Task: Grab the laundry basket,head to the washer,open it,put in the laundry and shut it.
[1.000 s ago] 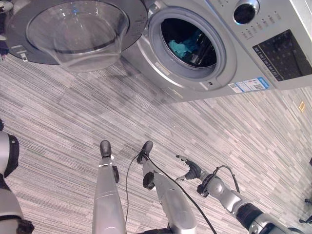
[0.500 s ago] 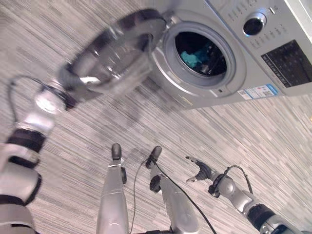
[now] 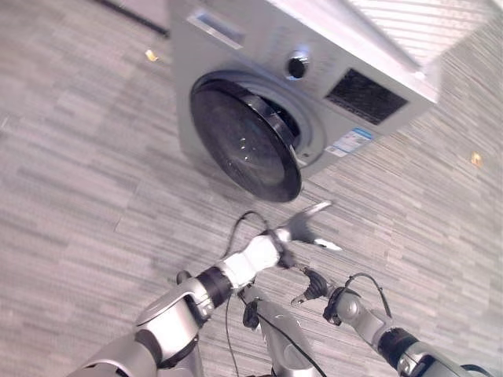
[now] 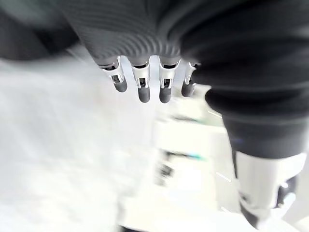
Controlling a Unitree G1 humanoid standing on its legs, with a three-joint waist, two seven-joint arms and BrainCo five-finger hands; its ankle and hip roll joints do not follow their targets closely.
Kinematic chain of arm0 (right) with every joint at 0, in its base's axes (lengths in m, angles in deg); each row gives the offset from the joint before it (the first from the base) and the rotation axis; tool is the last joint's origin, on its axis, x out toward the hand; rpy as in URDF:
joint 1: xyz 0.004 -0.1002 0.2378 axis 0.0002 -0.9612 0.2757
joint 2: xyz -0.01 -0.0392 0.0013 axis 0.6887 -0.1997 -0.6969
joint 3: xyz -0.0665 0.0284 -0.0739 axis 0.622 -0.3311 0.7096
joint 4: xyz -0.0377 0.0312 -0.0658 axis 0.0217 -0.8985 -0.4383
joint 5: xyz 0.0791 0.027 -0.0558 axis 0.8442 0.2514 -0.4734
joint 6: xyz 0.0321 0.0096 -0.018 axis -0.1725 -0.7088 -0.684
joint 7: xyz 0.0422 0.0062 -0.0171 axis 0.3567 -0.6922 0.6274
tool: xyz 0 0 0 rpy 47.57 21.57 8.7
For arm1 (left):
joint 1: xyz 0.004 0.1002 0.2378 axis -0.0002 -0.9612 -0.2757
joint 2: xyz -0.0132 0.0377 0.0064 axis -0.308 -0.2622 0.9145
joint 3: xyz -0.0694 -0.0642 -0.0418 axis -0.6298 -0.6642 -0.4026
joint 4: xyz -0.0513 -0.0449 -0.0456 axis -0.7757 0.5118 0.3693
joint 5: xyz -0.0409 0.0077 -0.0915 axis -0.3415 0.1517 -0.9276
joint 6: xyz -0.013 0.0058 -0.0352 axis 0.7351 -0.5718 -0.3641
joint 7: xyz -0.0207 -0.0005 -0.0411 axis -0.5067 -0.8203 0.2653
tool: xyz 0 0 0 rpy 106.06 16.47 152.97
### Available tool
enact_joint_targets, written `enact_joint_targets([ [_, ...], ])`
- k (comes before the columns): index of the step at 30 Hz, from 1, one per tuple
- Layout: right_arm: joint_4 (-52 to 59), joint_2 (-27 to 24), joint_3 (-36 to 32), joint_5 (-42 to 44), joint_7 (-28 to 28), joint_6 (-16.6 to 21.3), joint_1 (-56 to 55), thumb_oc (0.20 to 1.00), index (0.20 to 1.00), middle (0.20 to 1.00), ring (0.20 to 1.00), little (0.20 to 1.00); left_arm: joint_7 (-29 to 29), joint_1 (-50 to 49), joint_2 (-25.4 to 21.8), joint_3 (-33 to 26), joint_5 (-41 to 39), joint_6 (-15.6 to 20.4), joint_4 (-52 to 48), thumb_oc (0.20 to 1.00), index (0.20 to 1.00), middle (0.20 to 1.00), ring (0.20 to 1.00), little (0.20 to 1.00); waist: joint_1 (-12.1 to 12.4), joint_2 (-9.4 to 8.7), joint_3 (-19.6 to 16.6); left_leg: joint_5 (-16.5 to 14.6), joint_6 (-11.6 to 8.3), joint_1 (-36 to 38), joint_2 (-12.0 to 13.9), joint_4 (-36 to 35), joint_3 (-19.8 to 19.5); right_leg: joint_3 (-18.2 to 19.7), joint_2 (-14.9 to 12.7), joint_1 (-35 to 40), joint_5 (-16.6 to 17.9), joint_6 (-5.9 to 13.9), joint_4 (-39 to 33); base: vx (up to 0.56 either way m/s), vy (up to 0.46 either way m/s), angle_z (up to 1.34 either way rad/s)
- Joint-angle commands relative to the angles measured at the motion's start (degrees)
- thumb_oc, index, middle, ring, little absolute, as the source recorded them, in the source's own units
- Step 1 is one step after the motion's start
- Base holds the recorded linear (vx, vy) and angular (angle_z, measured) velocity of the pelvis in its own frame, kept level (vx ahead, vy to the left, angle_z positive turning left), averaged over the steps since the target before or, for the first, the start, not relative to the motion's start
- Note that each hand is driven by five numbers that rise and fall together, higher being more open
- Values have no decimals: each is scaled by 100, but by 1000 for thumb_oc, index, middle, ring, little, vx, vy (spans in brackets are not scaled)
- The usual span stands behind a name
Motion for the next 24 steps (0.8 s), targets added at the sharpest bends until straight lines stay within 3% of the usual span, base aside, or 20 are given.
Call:
enact_joint_targets([
  [1, 43, -461, -235, -222, 36, 16, 3, 1000, 1000, 1000, 1000, 1000, 206, 43, -210, -216, -274, 164, 111, 1000, 1000, 1000, 1000, 1000, 126, 411, -9, 135, -550, 288, 285, -542, -563, 41, -532, 430, -495, 702, 354, 36, -34, -26],
  [9, -61, -517, -566, -271, 112, -16, -344, 1000, 1000, 1000, 1000, 1000, 646, -644, -853, -247, -155, 94, -127, 1000, 1000, 1000, 1000, 1000, 209, 686, -143, 270, -605, 590, 336, -792, -550, -22, -462, 674, -572, 664, 281, 23, -47, 3],
  [13, -44, -515, -738, -250, 108, -19, -506, 1000, 1000, 1000, 1000, 1000, 803, -1158, -1296, -410, -163, 131, -449, 1000, 1000, 1000, 1000, 1000, 284, 741, -167, 286, -608, 705, 350, -848, -553, -30, -444, 760, -605, 651, 273, 21, -33, 2],
  [14, -18, -464, -840, -232, 109, 3, -624, 1000, 1000, 1000, 1000, 1000, 863, -1625, -1588, -621, -238, 272, -587, 1000, 1000, 1000, 1000, 1000, 358, 768, -181, 309, -620, 803, 368, -894, -548, -48, -438, 847, -655, 633, 282, 40, -64, 8],
  [16, 2, -434, -873, -228, 105, 16, -682, 1000, 1000, 1000, 1000, 1000, 904, -1888, -1696, -732, -306, 308, -568, 1000, 1000, 1000, 1000, 1000, 387, 773, -201, 320, -625, 855, 380, -926, -550, -65, -434, 906, -685, 623, 282, 43, -66, 8],
  [19, 33, -327, -1089, -164, 107, 82, -967, 1000, 1000, 1000, 1000, 1000, 968, -2982, -2090, -1417, -719, 434, -354, 1000, 1000, 1000, 1000, 1000, 537, 817, -324, 412, -643, 1073, 389, -1092, -570, -128, -403, 1109, -778, 606, 286, 47, -89, 5],
  [24, -94, -203, -1411, -55, 174, 169, -1435, 1000, 1000, 1000, 1000, 1000, 1063, -4348, -2252, -2551, -1204, 429, 163, 1000, 1000, 1000, 1000, 1000, 747, 934, -619, 632, -652, 1279, 366, -1399, -661, -315, -352, 1405, -874, 589, 207, 22, -78, 15],
])
